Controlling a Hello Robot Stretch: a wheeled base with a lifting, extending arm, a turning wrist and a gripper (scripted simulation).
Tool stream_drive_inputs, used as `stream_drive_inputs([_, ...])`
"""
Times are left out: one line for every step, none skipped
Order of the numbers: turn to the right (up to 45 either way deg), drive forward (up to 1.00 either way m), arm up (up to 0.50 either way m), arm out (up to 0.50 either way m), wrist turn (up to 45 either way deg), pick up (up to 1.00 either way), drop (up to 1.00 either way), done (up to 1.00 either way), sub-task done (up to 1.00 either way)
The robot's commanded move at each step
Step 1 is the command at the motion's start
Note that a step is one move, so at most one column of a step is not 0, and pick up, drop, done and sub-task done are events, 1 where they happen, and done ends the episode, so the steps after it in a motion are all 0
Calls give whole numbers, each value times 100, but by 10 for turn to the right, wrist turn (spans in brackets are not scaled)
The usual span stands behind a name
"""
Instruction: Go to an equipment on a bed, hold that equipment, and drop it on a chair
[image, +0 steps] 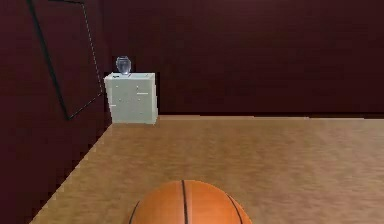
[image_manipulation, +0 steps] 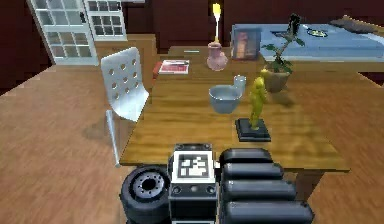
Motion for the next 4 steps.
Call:
stream_drive_inputs([30, 0, 0, 0, 0, 0, 0, 0, 0])
stream_drive_inputs([0, 50, 0, 0, 0, 0, 0, 0, 0])
stream_drive_inputs([450, 0, 0, 0, 0, 0, 0, 0, 0])
stream_drive_inputs([60, 0, 0, 0, 0, 0, 0, 0, 0])
